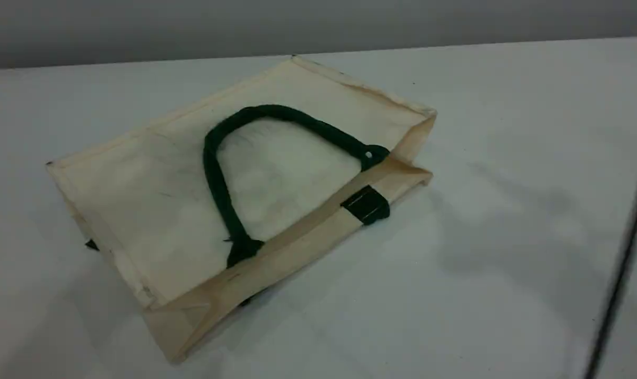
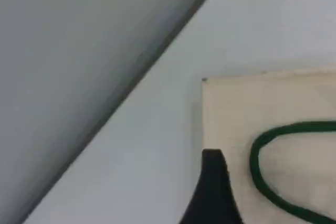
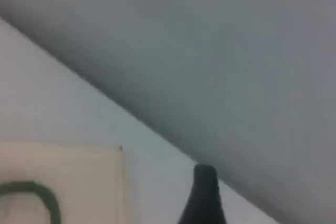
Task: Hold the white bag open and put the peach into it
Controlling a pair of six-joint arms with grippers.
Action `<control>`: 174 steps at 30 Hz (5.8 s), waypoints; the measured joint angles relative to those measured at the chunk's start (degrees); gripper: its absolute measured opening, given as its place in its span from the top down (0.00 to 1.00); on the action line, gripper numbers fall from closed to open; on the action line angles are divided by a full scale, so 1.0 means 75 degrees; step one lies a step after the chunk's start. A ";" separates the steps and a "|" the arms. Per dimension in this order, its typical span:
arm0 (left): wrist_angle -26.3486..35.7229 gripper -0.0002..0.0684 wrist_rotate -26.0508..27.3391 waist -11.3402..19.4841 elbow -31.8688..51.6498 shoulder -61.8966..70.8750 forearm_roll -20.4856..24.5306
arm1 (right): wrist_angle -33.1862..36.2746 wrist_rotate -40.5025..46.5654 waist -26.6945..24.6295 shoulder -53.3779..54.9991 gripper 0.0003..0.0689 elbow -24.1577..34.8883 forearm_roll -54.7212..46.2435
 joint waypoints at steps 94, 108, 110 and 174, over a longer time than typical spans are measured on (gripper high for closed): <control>-0.8735 0.24 -0.1668 0.0000 1.3636 -1.2241 -0.4264 | -0.3109 -0.0127 0.0172 -0.9860 0.26 0.7763 0.4045; -0.9208 0.24 -0.0124 0.0000 1.5184 -1.2241 -0.4202 | -0.2678 -0.0267 0.0172 -0.9860 0.26 0.8460 0.2837; -0.9100 0.24 -0.0112 0.0000 1.5184 -1.2241 -0.4199 | -0.2444 -0.0382 0.0172 -0.9860 0.26 0.8460 0.2829; -0.6863 0.24 0.1332 0.0000 1.5178 -1.2241 -0.5059 | -0.0392 -0.0830 0.0172 -0.9860 0.52 0.8452 0.2645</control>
